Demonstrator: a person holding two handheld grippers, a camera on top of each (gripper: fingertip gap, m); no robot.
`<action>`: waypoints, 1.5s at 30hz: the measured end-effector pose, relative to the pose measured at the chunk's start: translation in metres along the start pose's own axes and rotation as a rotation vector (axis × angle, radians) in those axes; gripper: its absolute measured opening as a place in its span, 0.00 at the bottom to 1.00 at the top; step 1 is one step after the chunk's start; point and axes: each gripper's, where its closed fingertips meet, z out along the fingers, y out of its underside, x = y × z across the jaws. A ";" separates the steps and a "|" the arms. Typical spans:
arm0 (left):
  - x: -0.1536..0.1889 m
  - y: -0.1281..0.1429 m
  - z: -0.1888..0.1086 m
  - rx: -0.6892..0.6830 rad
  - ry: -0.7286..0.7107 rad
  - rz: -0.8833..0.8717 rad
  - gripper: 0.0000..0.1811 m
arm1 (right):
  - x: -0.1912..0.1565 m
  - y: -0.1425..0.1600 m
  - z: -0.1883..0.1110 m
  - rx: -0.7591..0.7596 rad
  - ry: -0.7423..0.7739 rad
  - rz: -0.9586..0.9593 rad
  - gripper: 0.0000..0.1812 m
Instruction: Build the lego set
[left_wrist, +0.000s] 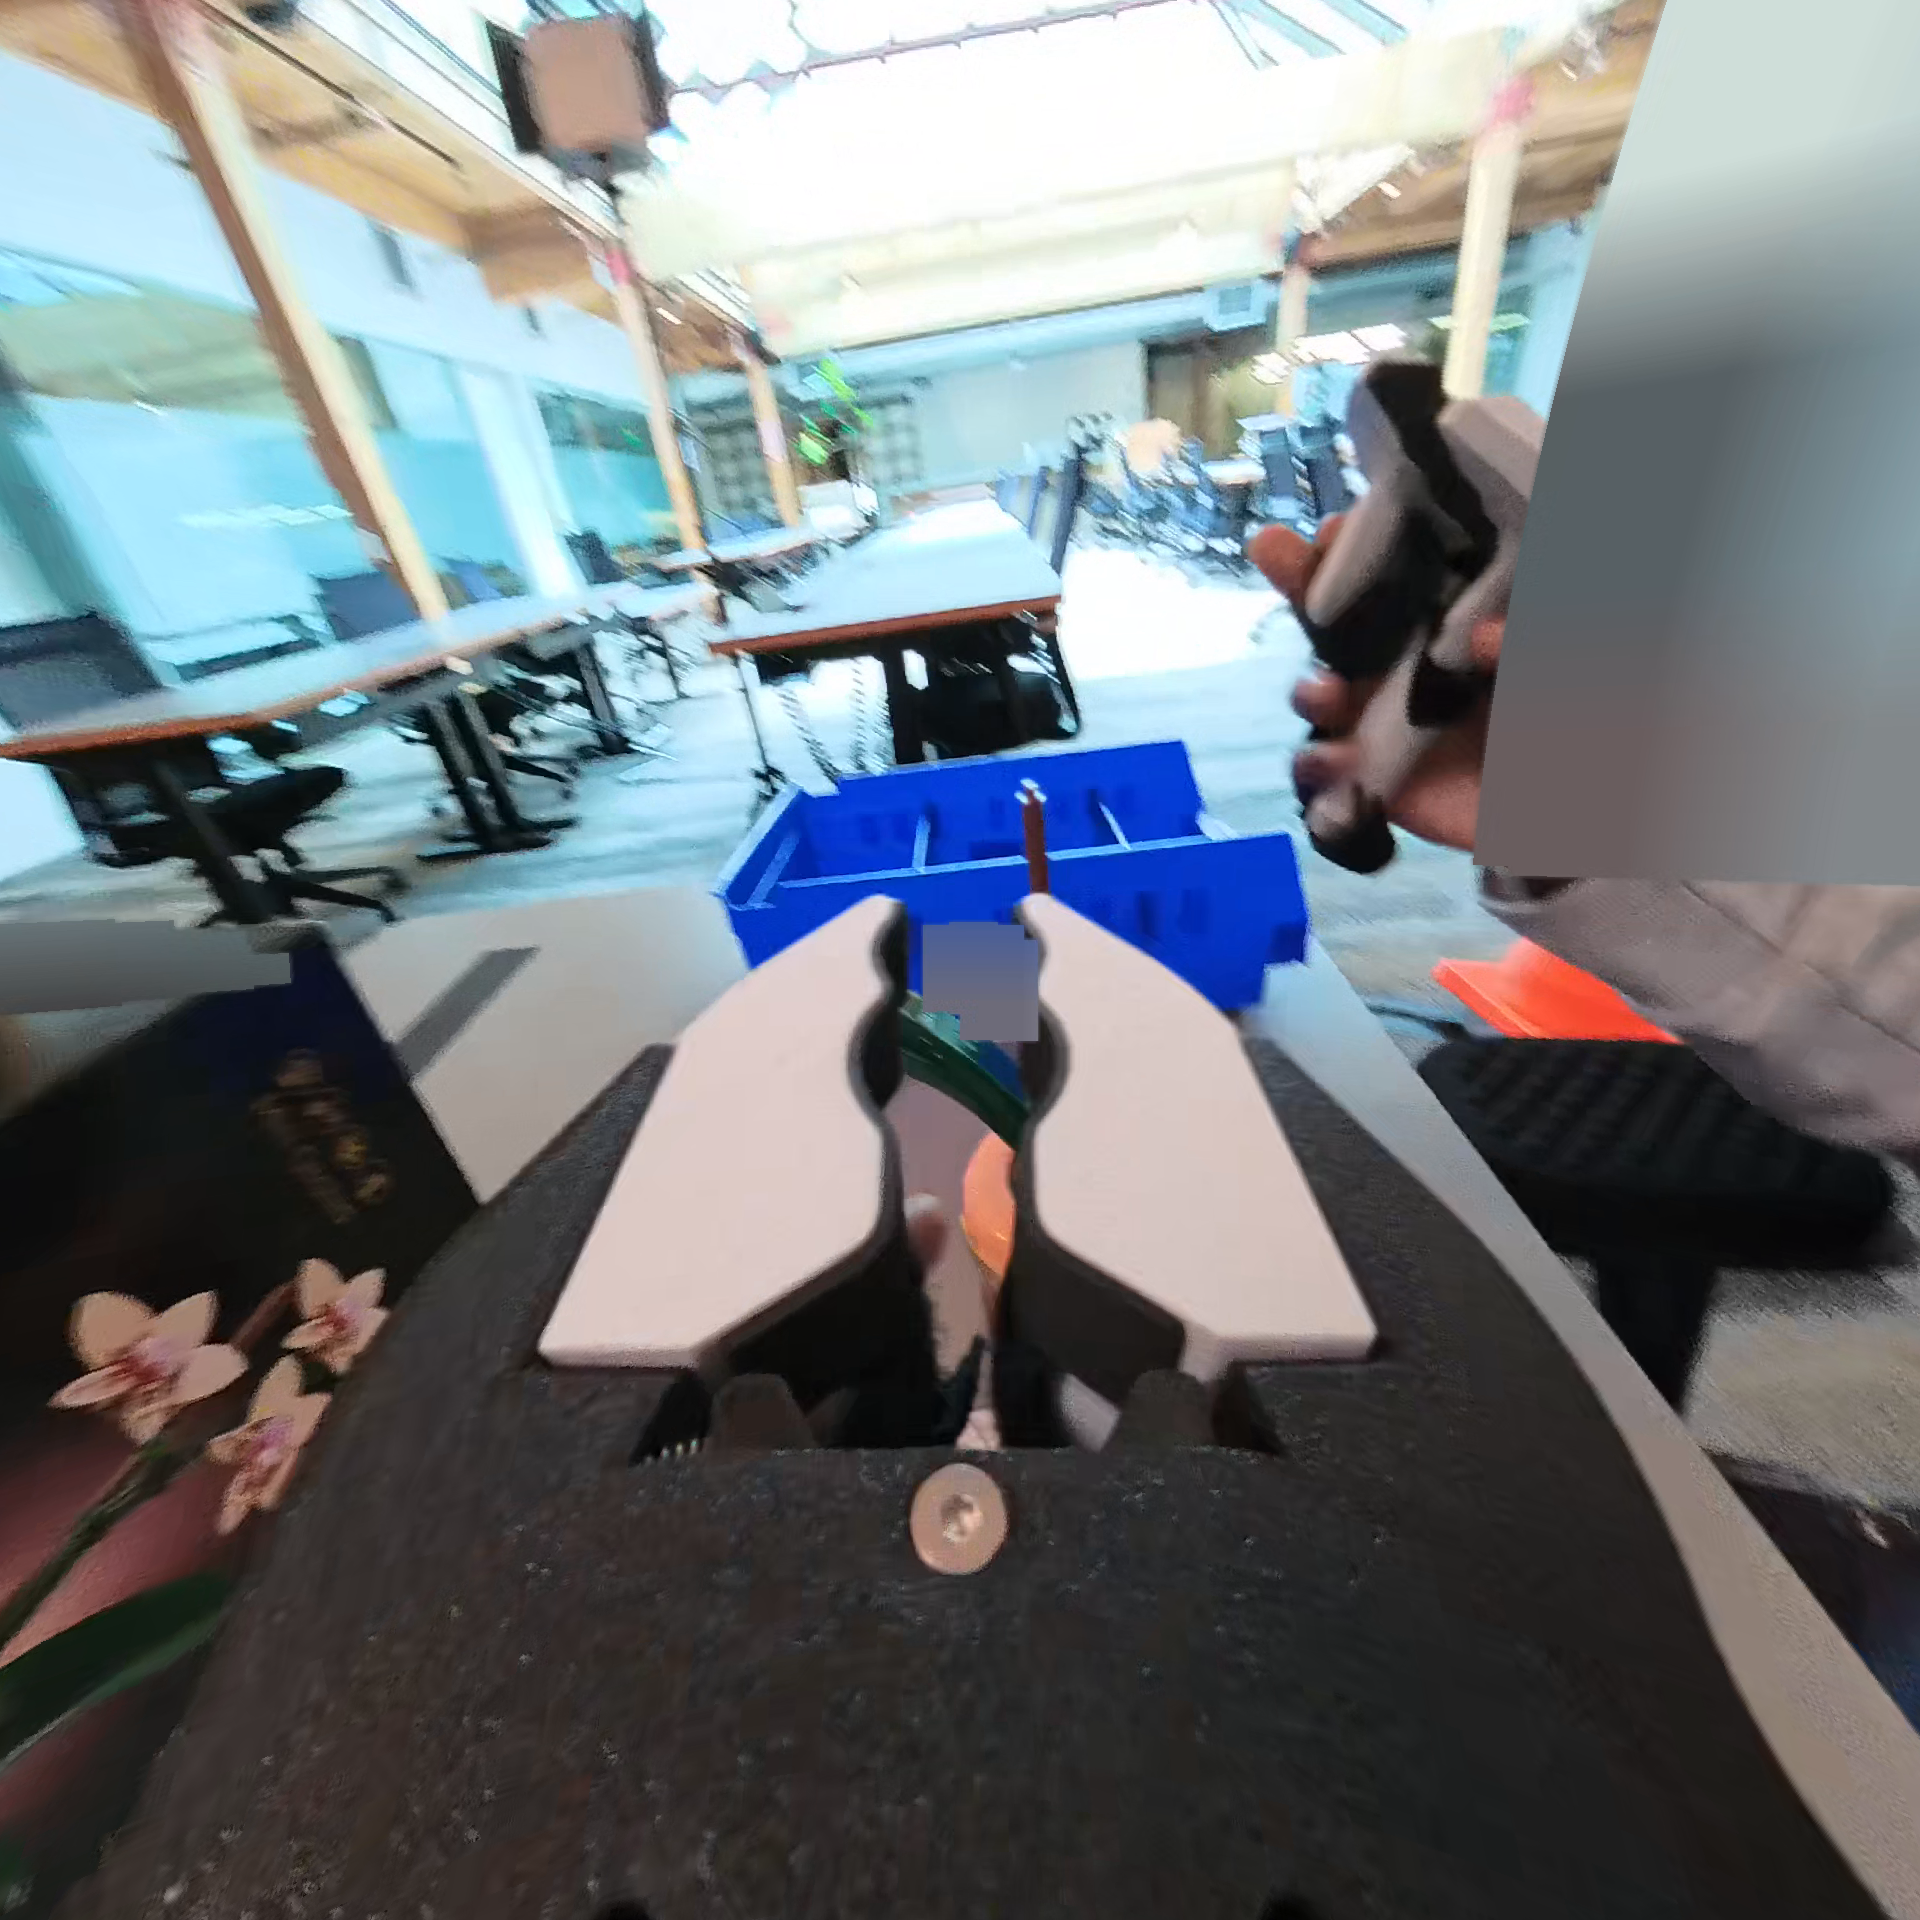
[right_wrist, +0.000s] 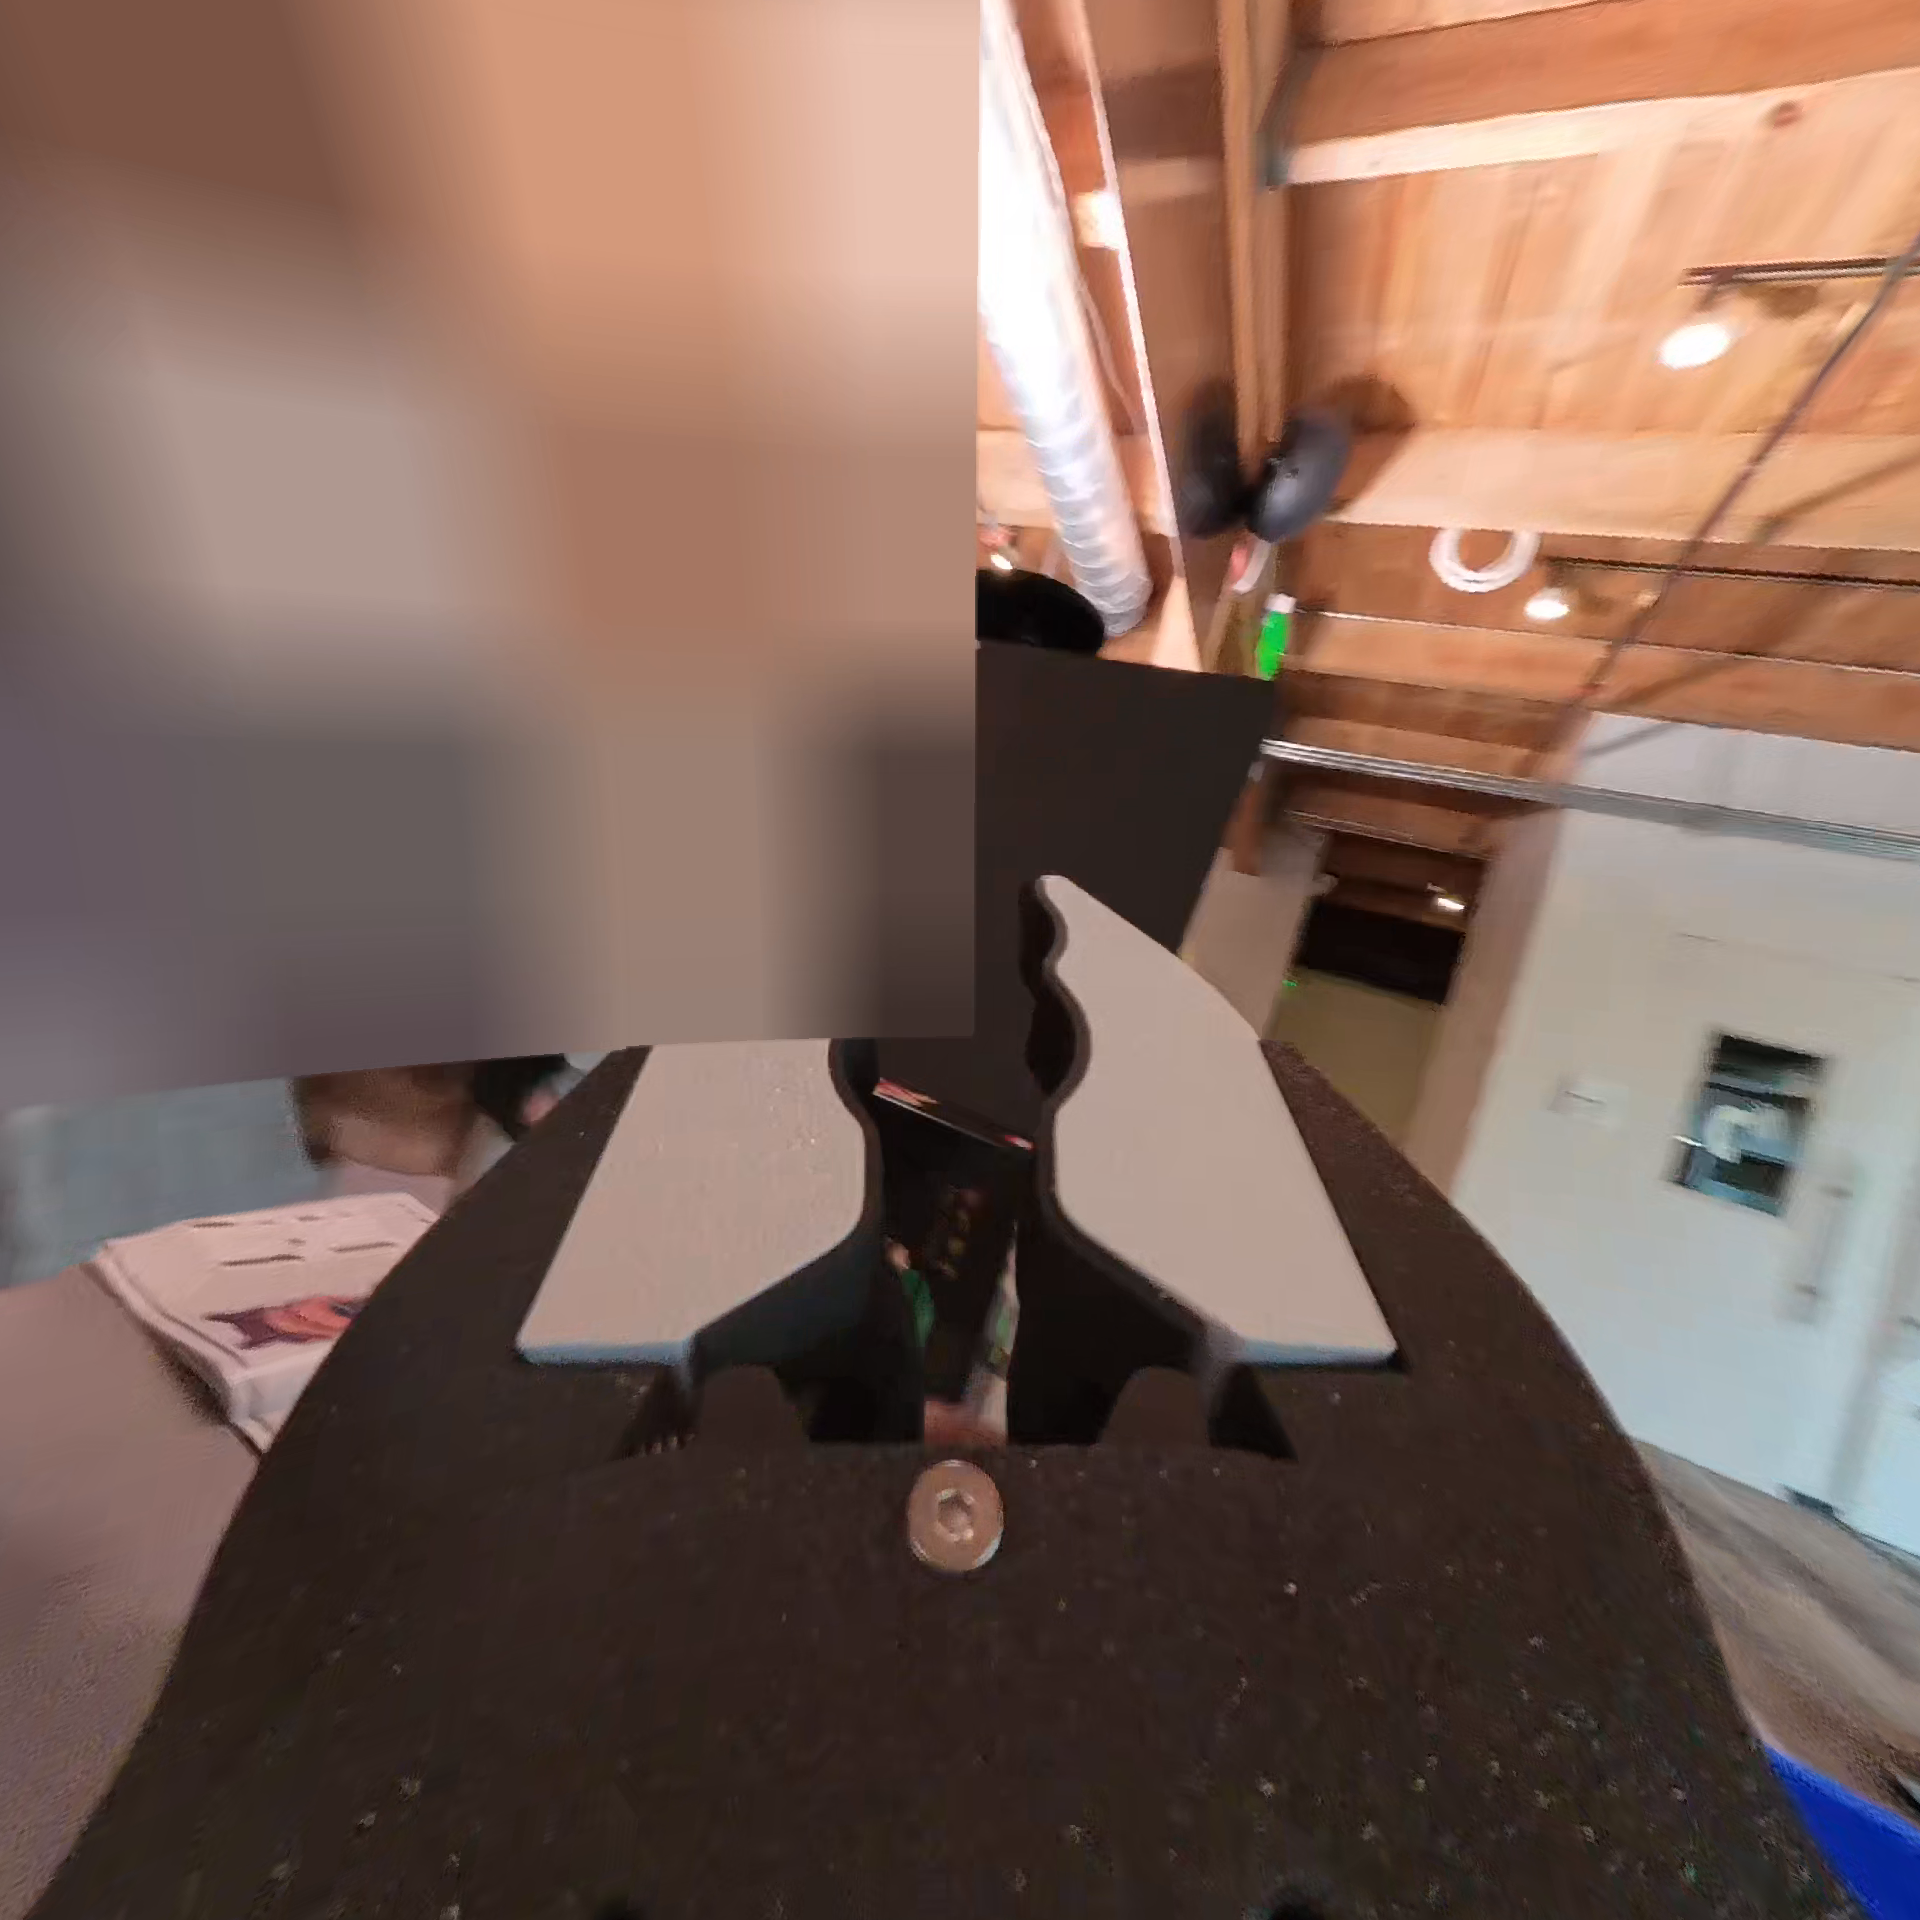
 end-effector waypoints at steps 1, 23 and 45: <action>-0.003 -0.002 0.000 0.001 -0.031 0.011 0.06 | 0.000 0.008 -0.001 -0.052 0.014 -0.016 0.16; 0.027 0.028 0.065 -0.309 0.238 0.026 0.02 | -0.052 0.175 0.002 -0.729 -0.287 0.186 0.20; 0.026 0.033 0.064 -0.349 0.353 -0.100 0.02 | -0.060 0.185 0.009 -0.777 -0.414 0.323 0.09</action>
